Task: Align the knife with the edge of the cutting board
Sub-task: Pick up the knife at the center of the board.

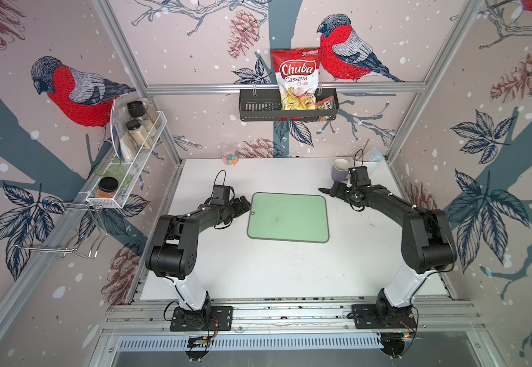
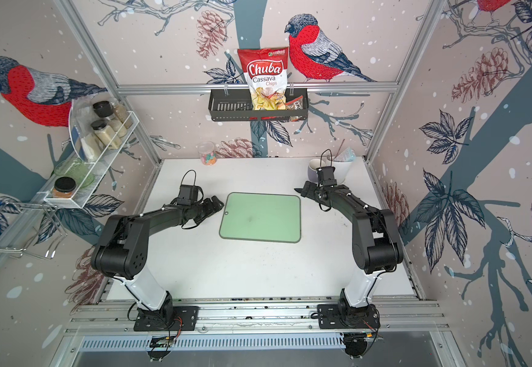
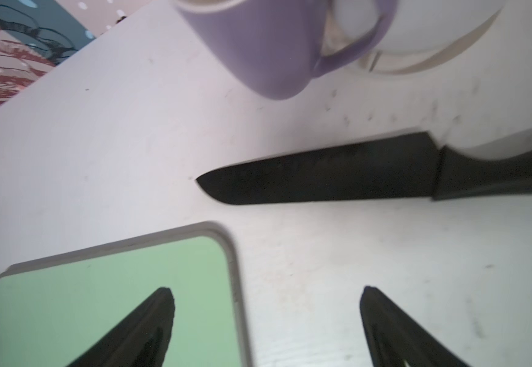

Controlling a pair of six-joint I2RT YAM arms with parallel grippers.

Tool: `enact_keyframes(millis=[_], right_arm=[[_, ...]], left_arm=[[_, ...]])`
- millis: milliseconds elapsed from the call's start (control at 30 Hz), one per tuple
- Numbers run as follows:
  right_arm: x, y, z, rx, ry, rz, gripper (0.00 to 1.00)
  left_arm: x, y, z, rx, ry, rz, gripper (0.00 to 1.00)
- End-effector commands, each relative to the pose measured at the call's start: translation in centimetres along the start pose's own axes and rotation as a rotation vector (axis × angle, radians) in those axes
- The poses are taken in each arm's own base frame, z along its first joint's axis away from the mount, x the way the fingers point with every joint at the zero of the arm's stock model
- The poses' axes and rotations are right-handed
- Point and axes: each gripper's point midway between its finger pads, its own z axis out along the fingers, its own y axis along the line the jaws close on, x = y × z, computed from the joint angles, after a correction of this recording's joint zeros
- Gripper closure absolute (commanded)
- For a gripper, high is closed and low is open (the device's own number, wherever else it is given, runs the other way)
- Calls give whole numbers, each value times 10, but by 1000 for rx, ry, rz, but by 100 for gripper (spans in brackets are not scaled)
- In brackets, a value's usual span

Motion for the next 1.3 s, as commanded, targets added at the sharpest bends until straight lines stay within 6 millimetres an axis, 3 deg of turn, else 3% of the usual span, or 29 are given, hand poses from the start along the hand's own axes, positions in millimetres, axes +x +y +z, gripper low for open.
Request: enact_keyframes(millis=[0, 200, 600, 833, 1000, 1200, 1267], right_arm=[[22, -45, 11, 137, 187, -146, 6], [13, -80, 27, 246, 276, -311, 2], [-3, -75, 37, 173, 288, -679, 1], [-19, -96, 56, 132, 329, -659, 0], [8, -92, 67, 41, 469, -610, 3], [35, -54, 50, -39, 515, -555, 4], [53, -43, 45, -36, 535, -534, 4]], left_arm=[[7, 21, -15, -103, -9, -5, 5], [11, 22, -28, -88, -49, 15, 5], [13, 21, -25, -55, -59, 15, 5], [16, 21, -17, -40, -38, 5, 5], [16, 21, -17, -45, -38, 7, 5], [16, 24, -16, -59, -41, 8, 5], [17, 25, -16, -62, -39, 5, 5]])
